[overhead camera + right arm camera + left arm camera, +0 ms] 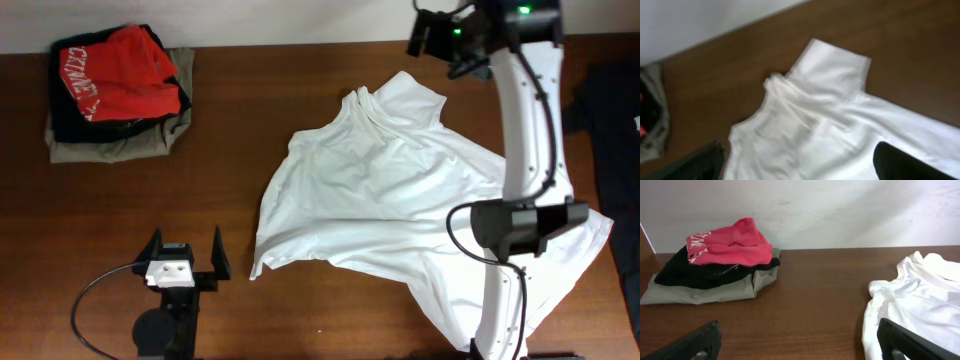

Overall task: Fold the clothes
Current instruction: 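Drag the white T-shirt leftward onto the table center with right gripper, then release the shirt and raise the right gripper to its upper corner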

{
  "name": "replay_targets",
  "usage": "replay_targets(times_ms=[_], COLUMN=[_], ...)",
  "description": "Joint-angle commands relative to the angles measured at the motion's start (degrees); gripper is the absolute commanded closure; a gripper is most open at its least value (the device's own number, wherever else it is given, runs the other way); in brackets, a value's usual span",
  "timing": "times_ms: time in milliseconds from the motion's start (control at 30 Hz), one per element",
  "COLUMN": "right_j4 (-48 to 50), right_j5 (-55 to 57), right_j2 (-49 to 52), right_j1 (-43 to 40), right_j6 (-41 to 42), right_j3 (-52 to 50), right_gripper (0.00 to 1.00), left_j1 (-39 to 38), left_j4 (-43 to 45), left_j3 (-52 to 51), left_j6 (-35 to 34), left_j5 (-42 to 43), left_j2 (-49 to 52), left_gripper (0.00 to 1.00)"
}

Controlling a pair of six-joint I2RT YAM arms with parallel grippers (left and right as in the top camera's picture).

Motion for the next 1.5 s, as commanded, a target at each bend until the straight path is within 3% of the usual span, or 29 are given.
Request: replay_targets(times_ms=[0, 33, 233, 367, 533, 767, 900, 1133, 1300, 1467], right_j4=[-7.13, -7.13, -7.13, -7.13, -7.13, -6.64, 0.15, 4.42, 6.88, 8.04], right_j5=[5.20, 1.49, -0.42, 0.59, 9.01, -1.64, -1.64, -1.53, -1.55, -1.55], right_j2=[-1.01, -1.92, -8.13, -14.45, -20.72, -20.79, -20.79, -20.79, -20.79, -20.79], right_j1=[-2.93, -3.74, -7.76, -7.80, -8.50, -9.18, -9.29, -9.33, -9.33, -9.25], right_j6=[-2.12, -6.38, -8.55, -14.75, -14.69, -14.71, -11.89, -11.89, -11.89, -11.89], right_j3=[9.68, 9.86, 8.98, 2.03, -19.19, -46.69, -59.01, -61.33, -61.33, -61.33], right_gripper=[0.01, 0.01, 0.01, 0.01, 0.01, 0.01, 0.01, 0.01, 0.01, 0.01], left_j1=[0.37, 0.37, 0.37, 0.37, 0.37, 0.37, 0.37, 0.35, 0.35, 0.35], left_j4=[-0.24, -0.24, -0.24, -0.24, -0.24, -0.24, -0.07, 0.48, 10.03, 9.27], left_j3=[-0.15, -0.15, -0.15, -0.15, -0.15, -0.15, -0.15, -0.13, -0.13, 5.01], left_j6=[1.07, 1.05, 1.07, 1.07, 1.07, 1.07, 3.34, 3.58, -1.97, -3.82], left_j5=[0.44, 0.44, 0.44, 0.44, 0.44, 0.44, -1.73, 1.62, 19.52, 25.94], left_j2=[-0.31, -0.31, -0.31, -0.31, -0.31, -0.31, -0.31, -0.31, 0.09, 9.92], left_gripper=[0.01, 0.01, 0.01, 0.01, 0.01, 0.01, 0.01, 0.01, 0.01, 0.01])
